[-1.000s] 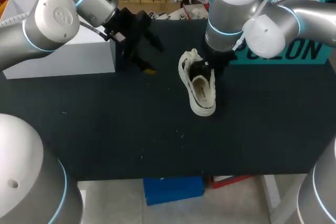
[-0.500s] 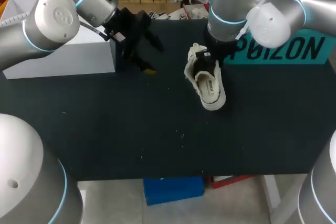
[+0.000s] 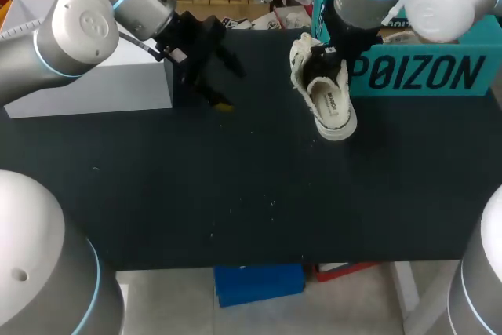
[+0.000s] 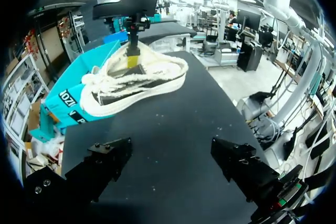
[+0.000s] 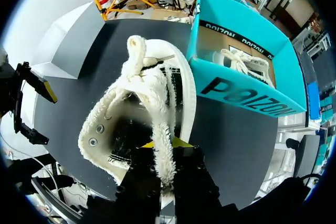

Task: Take the shoe out of the shoebox, open the shoe tongue, remove and reinsert the insole, then place the shoe into the shoebox

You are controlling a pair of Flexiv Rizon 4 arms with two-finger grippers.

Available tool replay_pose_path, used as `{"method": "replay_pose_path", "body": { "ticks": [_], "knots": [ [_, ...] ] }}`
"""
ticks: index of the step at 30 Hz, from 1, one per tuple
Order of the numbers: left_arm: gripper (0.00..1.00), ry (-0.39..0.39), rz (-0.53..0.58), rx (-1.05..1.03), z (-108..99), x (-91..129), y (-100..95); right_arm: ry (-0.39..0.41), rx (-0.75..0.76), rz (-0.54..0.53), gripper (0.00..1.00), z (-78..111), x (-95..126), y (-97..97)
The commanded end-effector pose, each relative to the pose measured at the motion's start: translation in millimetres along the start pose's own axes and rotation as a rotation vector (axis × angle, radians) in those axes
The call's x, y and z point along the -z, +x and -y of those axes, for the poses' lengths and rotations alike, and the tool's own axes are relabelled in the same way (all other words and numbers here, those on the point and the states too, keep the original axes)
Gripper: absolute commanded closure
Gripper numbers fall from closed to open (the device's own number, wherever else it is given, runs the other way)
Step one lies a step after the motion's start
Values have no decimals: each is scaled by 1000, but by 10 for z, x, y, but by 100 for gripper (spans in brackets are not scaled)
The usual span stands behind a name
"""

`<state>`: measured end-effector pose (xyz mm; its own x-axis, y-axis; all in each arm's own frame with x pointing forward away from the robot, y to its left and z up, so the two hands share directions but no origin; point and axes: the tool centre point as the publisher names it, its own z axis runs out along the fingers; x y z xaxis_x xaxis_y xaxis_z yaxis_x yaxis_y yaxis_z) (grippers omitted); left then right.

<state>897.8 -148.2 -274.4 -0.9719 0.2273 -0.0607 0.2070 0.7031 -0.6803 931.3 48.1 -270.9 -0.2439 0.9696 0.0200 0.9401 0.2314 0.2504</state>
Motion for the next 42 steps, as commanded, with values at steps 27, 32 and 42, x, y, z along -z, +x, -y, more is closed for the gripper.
{"method": "replay_pose_path", "body": {
  "ticks": [27, 32, 42],
  "knots": [
    [0, -4, 0, 0, 5, 4, 6, 191, 857, -122, 100, -270, 1258, -681],
    [0, -4, 0, 0, 5, 4, 6, 185, 875, -126, 100, -304, 1248, -697],
    [0, -4, 0, 0, 5, 4, 6, 226, 1120, -153, 100, -717, 1158, -1236]
  ]
}}
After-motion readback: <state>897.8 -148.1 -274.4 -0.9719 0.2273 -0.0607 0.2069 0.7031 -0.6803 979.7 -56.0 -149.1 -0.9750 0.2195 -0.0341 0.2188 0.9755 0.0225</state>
